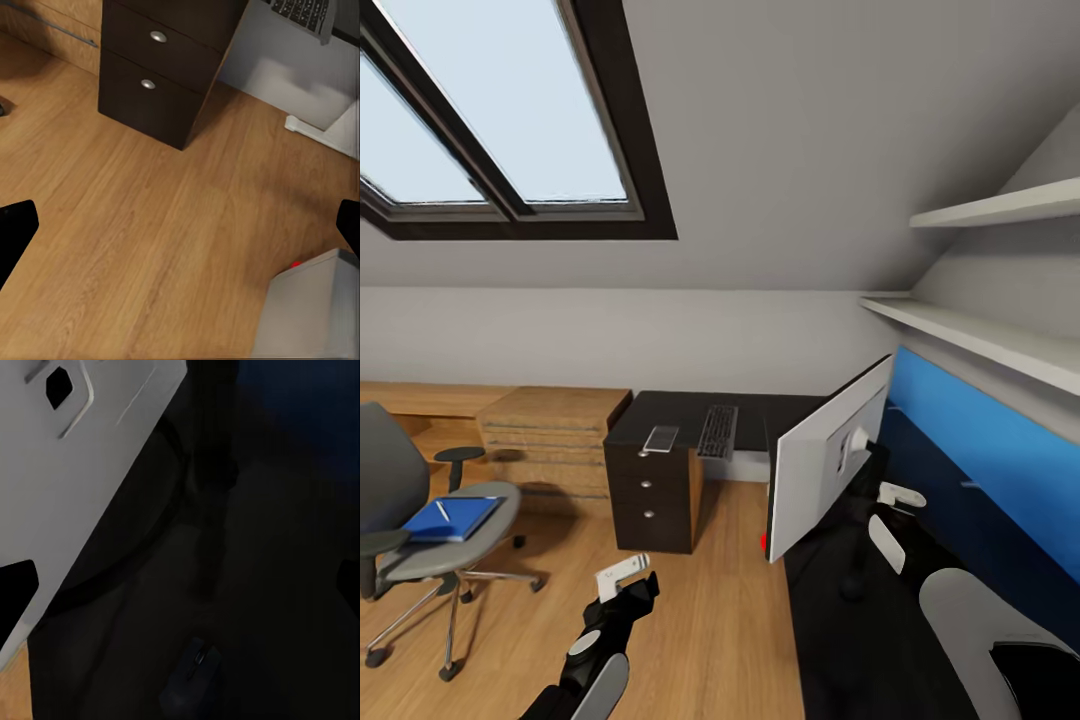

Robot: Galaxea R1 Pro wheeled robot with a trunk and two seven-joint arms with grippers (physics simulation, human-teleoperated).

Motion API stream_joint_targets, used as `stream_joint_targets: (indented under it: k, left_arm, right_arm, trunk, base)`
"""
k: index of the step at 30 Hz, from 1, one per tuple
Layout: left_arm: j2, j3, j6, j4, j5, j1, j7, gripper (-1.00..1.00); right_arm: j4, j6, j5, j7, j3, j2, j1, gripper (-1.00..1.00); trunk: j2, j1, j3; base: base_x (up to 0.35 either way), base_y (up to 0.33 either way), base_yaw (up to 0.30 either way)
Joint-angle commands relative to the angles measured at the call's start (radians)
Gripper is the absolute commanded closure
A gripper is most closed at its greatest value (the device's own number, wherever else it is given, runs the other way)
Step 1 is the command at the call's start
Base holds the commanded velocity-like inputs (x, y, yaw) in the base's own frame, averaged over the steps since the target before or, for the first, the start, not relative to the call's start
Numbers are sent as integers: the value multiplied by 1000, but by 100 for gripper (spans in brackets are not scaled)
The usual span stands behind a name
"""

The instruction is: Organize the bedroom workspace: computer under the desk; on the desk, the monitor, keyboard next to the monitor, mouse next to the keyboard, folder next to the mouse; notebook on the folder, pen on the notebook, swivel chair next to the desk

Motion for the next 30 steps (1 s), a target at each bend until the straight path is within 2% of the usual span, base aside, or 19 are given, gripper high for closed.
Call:
stream_joint_targets:
  k: [1, 12, 28, 30]
  left_arm:
    - [-2, -3, 3, -1, 4, -1, 7, -100]
    - [-12, -5, 4, -3, 4, -1, 8, -100]
    - [-16, -3, 4, -5, 3, -1, 8, -100]
    - [-16, -3, 4, -5, 3, 0, 8, -100]
  right_arm:
    - [-2, 6, -4, -4, 1, 0, 0, -100]
    - [-3, 6, -4, -4, 1, 0, 0, -100]
    - [-5, 6, -4, -5, 1, 0, 0, -100]
    - [-6, 6, -4, -6, 1, 0, 0, -100]
  trunk:
    - [-1, 0, 1]
    - [-1, 0, 11]
    - [-1, 0, 12]
    - [-15, 8, 5]
  base:
    - [0, 0, -214]
    - [0, 0, -182]
    - [0, 0, -16]
    - [0, 0, 0]
